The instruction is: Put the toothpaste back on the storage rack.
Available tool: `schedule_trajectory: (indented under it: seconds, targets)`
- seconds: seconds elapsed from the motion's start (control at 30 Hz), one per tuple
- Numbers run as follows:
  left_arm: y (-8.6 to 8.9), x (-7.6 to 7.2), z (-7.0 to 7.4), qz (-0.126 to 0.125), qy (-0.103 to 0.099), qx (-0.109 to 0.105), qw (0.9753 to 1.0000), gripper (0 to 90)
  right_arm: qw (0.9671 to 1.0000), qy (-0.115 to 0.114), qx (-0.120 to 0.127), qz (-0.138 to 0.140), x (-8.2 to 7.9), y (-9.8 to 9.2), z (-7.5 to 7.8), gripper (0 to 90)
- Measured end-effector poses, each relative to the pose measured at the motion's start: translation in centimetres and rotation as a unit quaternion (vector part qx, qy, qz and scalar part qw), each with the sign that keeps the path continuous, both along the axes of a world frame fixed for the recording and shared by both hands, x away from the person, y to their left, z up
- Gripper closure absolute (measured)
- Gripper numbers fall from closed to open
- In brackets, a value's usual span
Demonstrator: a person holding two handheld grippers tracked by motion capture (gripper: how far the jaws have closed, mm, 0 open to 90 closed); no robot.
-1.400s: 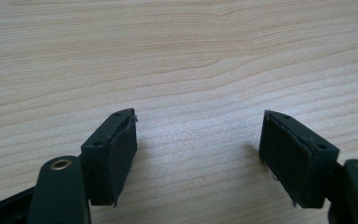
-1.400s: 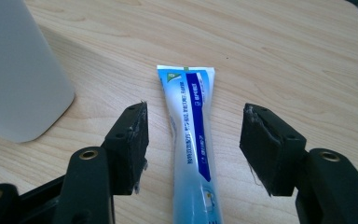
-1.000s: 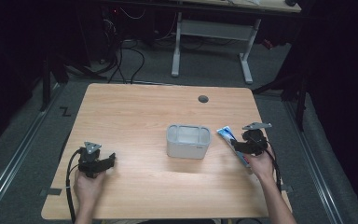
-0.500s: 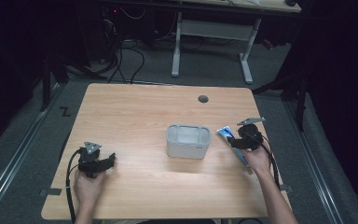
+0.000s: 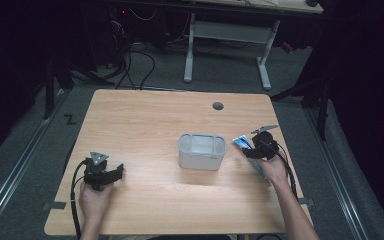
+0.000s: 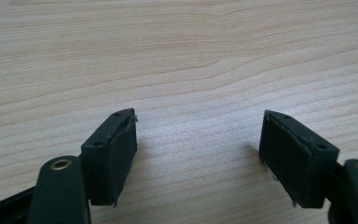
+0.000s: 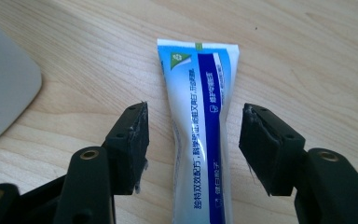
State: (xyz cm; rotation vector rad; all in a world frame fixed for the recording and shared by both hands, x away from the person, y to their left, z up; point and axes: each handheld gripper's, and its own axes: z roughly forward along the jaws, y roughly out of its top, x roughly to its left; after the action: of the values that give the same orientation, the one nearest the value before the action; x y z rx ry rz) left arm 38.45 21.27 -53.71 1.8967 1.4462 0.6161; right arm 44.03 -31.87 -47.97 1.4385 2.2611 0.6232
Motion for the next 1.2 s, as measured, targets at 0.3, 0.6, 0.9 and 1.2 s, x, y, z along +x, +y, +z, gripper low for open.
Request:
schedule_trajectory:
  seconds: [0.3,0.6,0.9,1.2]
  targets:
    - [0.0,0.0,0.0,0.0,0.0,0.0,1.0,28.1,0.9994,0.035,-0.002,-0.009,0.7,-0.1,-1.1,42.5]
    - [0.1,0.0,0.0,-0.001,0.001,-0.001,1.0,28.1,0.998,0.061,-0.012,-0.011,1.1,-0.1,-2.0,47.7]
    - [0.0,0.0,0.0,0.0,0.0,-0.001,1.0,28.1,0.9976,0.067,-0.013,-0.014,1.4,-0.3,-2.1,53.4]
    - [0.0,0.0,0.0,-0.001,0.001,-0.001,1.0,28.1,0.9959,0.087,-0.018,-0.016,2.2,0.0,-1.8,53.1]
